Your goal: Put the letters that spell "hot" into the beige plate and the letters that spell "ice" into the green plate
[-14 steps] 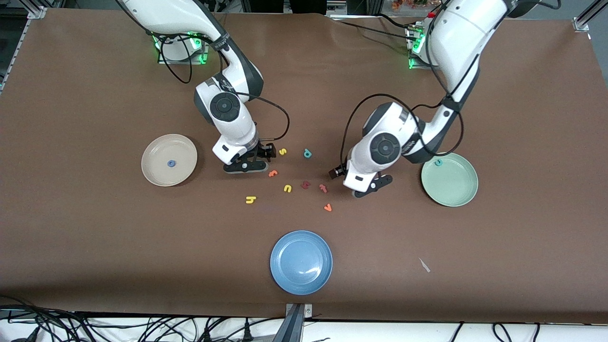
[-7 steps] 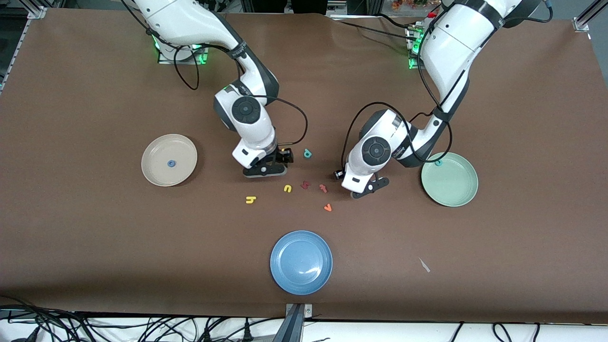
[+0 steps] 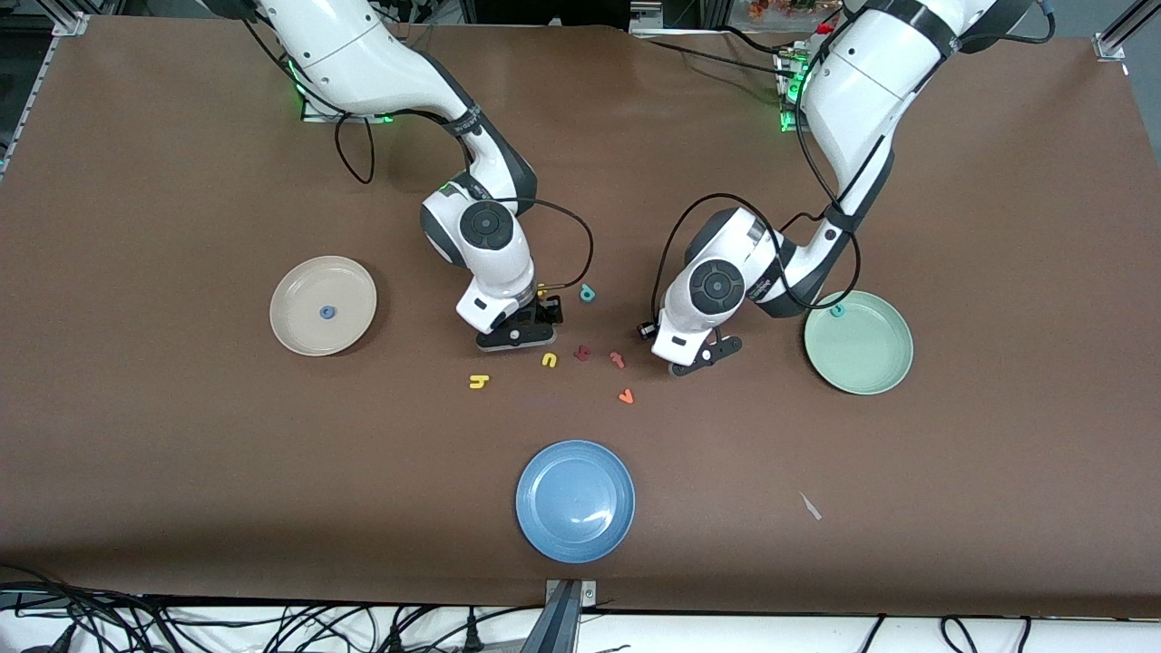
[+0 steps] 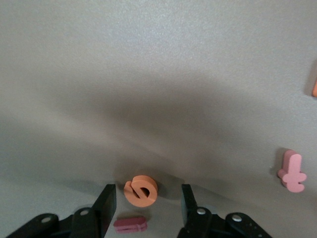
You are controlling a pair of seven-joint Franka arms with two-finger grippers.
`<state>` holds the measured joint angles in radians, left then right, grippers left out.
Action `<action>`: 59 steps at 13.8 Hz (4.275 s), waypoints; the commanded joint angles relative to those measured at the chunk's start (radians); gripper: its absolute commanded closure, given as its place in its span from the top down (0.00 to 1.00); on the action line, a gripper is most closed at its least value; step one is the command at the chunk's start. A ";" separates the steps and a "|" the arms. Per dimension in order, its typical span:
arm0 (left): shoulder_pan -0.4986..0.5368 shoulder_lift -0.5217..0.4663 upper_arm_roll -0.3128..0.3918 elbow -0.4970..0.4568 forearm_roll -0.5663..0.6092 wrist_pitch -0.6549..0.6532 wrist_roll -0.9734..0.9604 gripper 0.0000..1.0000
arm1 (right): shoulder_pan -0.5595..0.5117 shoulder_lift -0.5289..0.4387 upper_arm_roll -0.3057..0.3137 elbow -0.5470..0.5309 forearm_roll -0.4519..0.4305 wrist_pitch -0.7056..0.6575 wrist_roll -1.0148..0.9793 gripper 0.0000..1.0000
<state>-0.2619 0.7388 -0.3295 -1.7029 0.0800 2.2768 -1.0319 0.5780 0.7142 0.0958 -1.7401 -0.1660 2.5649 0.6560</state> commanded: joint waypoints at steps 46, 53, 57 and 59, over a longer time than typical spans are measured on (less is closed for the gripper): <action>0.533 -0.210 -0.227 0.026 -0.049 -0.415 0.388 1.00 | -0.359 -0.611 -0.150 -0.585 -0.024 -0.212 -0.806 0.26; 0.324 -0.191 -0.281 -0.125 -0.033 -0.151 0.155 1.00 | -0.359 -0.618 -0.150 -0.579 0.005 -0.213 -0.789 0.77; 0.259 -0.158 -0.281 -0.262 0.137 0.091 0.011 0.99 | -0.337 -0.499 -0.065 -0.469 0.147 -0.083 -0.758 0.76; 0.241 -0.089 -0.279 -0.264 0.287 0.128 -0.098 0.95 | -0.278 -0.329 -0.053 -0.284 0.157 -0.054 -0.652 0.76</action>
<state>-0.0106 0.6010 -0.6144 -1.9666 0.2442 2.3717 -1.0367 0.2612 0.2198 0.0396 -2.2014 -0.0348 2.4956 -0.0597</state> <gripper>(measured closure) 0.009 0.238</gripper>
